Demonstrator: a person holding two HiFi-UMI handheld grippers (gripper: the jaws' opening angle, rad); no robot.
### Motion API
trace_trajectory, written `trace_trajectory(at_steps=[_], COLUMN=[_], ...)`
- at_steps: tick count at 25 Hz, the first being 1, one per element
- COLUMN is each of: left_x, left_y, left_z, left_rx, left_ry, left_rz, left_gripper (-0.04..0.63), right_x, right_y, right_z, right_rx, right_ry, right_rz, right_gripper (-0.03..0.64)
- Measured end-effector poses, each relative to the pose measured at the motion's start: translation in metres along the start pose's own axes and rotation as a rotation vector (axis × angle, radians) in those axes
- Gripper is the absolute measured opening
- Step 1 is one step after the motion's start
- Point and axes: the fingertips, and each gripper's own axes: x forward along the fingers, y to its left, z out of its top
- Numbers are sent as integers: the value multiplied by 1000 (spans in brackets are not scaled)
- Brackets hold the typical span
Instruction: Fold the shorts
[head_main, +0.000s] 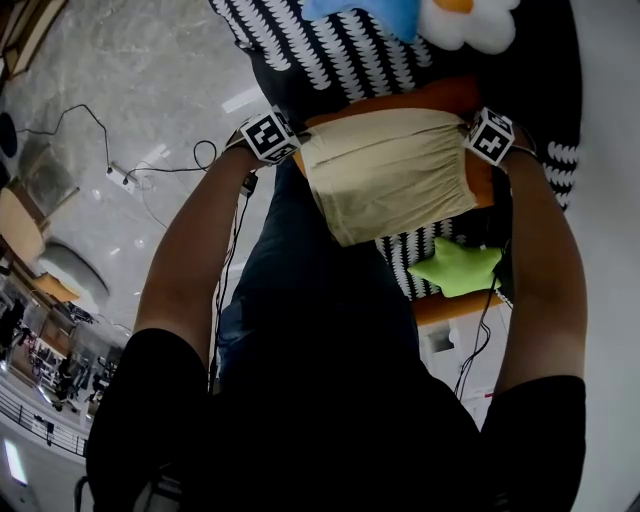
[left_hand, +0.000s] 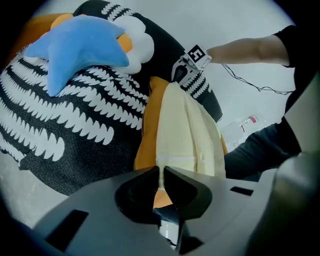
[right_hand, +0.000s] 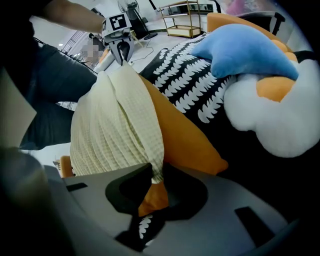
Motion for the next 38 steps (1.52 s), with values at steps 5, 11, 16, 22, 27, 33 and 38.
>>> trace_trajectory(at_steps=[5, 11, 16, 22, 27, 33, 38], left_x=[-8, -24, -43, -77, -90, -80, -74], left_y=[0, 10, 23, 21, 13, -4, -28], left_z=[5, 11, 24, 55, 59, 44, 32], left_rx=[5, 4, 9, 45, 100, 122, 139], left_ry=[-7, -29, -70, -113, -121, -120, -96], left_rz=[35, 60, 102, 158, 171, 142, 87], left_gripper=[34, 34, 32, 31, 31, 31, 31], right_x=[-8, -17, -30, -65, -77, -65, -71], right_y=[-5, -17, -34, -50, -50, -39, -25], right_z=[4, 9, 13, 7, 12, 10, 11], right_rx=[-28, -52, -58, -71, -89, -93, -86], right_ry=[8, 7, -3, -26, -46, -86, -127], right_rz=[-28, -75, -133, -204, -231, -253, -280], right_gripper=[51, 46, 43, 41, 41, 41, 41])
